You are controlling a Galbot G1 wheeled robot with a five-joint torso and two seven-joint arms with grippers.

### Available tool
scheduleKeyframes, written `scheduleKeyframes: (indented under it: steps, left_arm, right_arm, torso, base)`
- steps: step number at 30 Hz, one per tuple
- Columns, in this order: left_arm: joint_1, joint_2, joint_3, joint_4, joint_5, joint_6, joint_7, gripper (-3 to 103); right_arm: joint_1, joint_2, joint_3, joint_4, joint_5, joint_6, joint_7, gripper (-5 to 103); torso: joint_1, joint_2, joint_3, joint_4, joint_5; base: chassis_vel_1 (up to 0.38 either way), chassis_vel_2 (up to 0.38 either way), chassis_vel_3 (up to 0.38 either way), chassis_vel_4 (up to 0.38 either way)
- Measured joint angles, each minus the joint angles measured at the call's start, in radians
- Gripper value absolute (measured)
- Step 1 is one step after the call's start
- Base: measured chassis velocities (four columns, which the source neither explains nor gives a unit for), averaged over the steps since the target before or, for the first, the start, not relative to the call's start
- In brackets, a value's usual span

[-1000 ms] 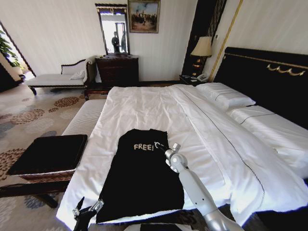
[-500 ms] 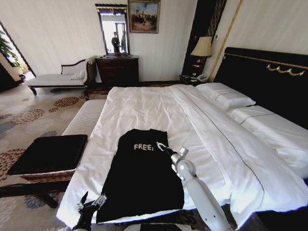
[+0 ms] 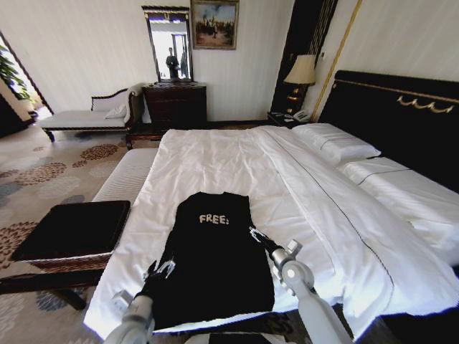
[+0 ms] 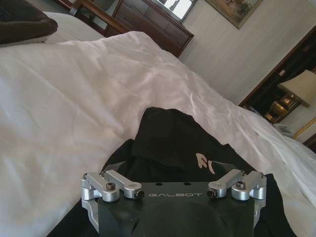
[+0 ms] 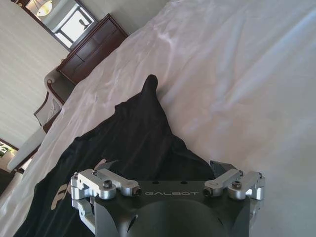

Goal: Fold the clothes on the bed and place them into the basket.

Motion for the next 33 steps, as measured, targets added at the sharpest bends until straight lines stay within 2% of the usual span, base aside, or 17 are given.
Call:
scheduleKeyframes:
  steps: [3,6,15,20,21,23,24,26,32,33]
  left_arm:
    - [-0.060,0.002,0.012,0.032,-0.021,0.009,-0.006,98]
    - [-0.138,0.008,0.025,0.114,-0.022,0.022,-0.017,98]
    - [-0.181,0.009,0.053,0.212,-0.021,0.018,0.001,94]
    - [-0.226,0.002,0.063,0.267,-0.034,0.003,0.011,85]
    - [-0.248,0.001,0.066,0.285,-0.048,0.003,0.012,74]
    - [-0.258,0.001,0.068,0.292,-0.054,0.003,0.012,74]
    - [-0.270,0.001,0.071,0.301,-0.062,0.003,0.013,70]
    - [-0.291,-0.001,0.076,0.316,-0.069,0.000,0.017,68]
    - [-0.313,-0.031,0.070,0.333,-0.070,-0.015,0.019,64]
    - [-0.313,-0.033,0.067,0.335,-0.070,-0.021,0.018,66]
  right_arm:
    - [-0.018,0.001,0.004,0.009,-0.006,0.000,0.003,100]
    - [-0.036,0.005,0.006,0.022,-0.014,0.001,0.011,100]
    - [-0.028,0.005,0.010,0.029,-0.010,0.000,0.026,100]
    - [-0.031,0.003,0.016,0.030,0.020,-0.007,0.034,100]
    - [-0.034,0.004,0.018,0.029,0.020,-0.007,0.034,100]
    - [-0.036,0.005,0.019,0.029,0.021,-0.007,0.034,100]
    - [-0.038,0.007,0.019,0.029,0.026,-0.007,0.035,100]
    - [-0.044,0.013,0.020,0.034,0.053,-0.012,0.042,100]
    - [-0.060,0.014,0.020,0.035,0.047,-0.018,0.041,100]
    - [-0.061,0.013,0.020,0.035,0.045,-0.018,0.041,100]
  torso:
    - [0.000,0.000,0.000,0.0000,0.0002]
    - [0.000,0.000,0.000,0.0000,0.0000]
    - [0.000,0.000,0.000,0.0003,0.0000]
    - [0.000,0.000,0.000,0.0001,0.0000]
    - [0.000,0.000,0.000,0.0000,-0.0001]
    - [0.000,0.000,0.000,0.0000,0.0000]
    - [0.000,0.000,0.000,0.0000,0.0000]
    - [0.000,0.000,0.000,0.0000,0.0000]
    - [0.000,0.000,0.000,0.0000,0.0000]
    - [0.000,0.000,0.000,0.0000,0.0000]
  base:
    - [0.000,0.000,0.000,0.000]
    - [0.000,0.000,0.000,0.000]
    - [0.000,0.000,0.000,0.000]
    - [0.000,0.000,0.000,0.000]
    - [0.000,0.000,0.000,0.000]
    - [0.000,0.000,0.000,0.000]
    - [0.000,0.000,0.000,0.000]
    - [0.000,0.000,0.000,0.000]
    - [0.000,0.000,0.000,0.000]
    - [0.000,0.000,0.000,0.000]
